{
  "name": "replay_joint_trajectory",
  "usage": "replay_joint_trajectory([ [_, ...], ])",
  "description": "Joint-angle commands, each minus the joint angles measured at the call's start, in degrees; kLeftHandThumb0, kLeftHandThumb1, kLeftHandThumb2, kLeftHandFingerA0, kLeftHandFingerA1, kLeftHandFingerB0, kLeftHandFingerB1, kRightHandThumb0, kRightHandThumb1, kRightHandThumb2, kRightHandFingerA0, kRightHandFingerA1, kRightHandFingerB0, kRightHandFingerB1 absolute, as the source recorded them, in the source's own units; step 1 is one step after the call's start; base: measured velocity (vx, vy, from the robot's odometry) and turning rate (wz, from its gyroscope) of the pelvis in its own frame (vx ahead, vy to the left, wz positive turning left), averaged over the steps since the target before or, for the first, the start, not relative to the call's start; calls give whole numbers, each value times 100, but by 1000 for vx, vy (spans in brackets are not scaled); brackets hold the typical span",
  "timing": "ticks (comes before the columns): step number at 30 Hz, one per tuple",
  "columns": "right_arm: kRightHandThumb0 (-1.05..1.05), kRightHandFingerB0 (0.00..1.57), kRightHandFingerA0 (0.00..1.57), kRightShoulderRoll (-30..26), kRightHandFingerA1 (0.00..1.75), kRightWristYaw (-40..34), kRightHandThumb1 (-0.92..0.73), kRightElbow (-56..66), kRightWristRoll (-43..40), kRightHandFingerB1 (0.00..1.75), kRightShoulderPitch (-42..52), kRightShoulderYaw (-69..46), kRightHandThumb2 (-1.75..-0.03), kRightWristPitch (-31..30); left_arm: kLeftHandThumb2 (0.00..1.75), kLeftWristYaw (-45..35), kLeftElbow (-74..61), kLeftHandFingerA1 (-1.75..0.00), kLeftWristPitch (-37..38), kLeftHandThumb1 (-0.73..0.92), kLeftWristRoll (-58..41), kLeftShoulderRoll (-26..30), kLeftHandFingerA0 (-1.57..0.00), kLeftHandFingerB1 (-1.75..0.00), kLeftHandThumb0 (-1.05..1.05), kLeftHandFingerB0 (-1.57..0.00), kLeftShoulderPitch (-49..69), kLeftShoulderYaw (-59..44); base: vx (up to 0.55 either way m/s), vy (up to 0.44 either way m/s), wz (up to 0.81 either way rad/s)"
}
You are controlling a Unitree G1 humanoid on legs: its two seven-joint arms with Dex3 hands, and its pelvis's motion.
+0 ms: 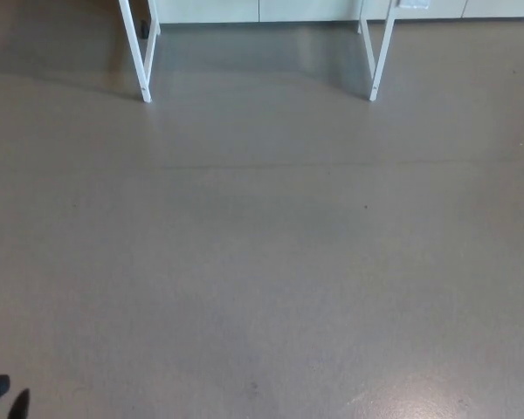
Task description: The robot walks towards a desk on which a file tray is kept in the middle and a toilet paper roll is kept on its right. The robot uses its right hand to hook on finger in the gap of the roll and grabs it, lifts it and places it on the tray.
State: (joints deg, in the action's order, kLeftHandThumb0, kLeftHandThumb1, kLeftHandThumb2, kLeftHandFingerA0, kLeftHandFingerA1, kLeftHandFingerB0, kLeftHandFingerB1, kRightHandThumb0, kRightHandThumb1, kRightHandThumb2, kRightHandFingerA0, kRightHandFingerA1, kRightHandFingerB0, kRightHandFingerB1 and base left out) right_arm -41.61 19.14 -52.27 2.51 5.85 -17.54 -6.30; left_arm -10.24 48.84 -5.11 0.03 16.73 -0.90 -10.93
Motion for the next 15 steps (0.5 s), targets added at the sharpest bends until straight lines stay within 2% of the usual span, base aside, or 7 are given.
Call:
replay_joint_trajectory([
  [1, -51, 5, 6, -627, 39, 1369, -51, 369, -709, 20, 146, -389, -60, -596, 107, -707, 35, -33, -456, 74, -368, 483, 0, -28, -74, -8, -83, -208, 0, 0, 0],
  [6, -59, 1, 1, -585, 42, 1300, -38, 264, -524, 27, 202, -287, -79, -166, 107, -807, 4, -33, -559, 72, -485, 500, 0, -28, -71, -1, -71, -305, 0, 0, 0],
  [10, -62, 4, 0, -523, 41, 1269, -37, 121, -594, 30, 159, -359, -78, -52, 107, -809, -23, -31, -595, 73, -474, 505, 0, -27, -71, 0, -64, -308, 0, 0, 0],
  [11, -57, 8, 5, -554, 36, 1305, -52, 216, -591, 22, 183, -347, -59, -165, 99, -763, -43, -31, -628, 72, -460, 500, -5, -25, -75, -3, -63, -301, 0, 0, 0],
  [12, -60, 3, 1, -580, 40, 1313, -37, 310, -561, 29, 218, -310, -79, -219, 106, -797, -26, -32, -601, 72, -531, 481, 0, -28, -70, -1, -63, -358, 0, 0, 0],
  [14, -54, 10, 6, -513, 36, 1194, -53, 245, -569, 23, 203, -330, -58, -158, 107, -738, -36, -32, -667, 73, -451, 521, 0, -25, -76, -7, -96, -295, 0, 0, 0],
  [15, -56, 3, 2, -481, 45, 1166, -38, 278, -577, 33, 274, -349, -78, 69, 69, -715, -62, -33, -689, 91, -410, 522, -5, -25, -70, -6, -96, -256, 0, 0, 0],
])
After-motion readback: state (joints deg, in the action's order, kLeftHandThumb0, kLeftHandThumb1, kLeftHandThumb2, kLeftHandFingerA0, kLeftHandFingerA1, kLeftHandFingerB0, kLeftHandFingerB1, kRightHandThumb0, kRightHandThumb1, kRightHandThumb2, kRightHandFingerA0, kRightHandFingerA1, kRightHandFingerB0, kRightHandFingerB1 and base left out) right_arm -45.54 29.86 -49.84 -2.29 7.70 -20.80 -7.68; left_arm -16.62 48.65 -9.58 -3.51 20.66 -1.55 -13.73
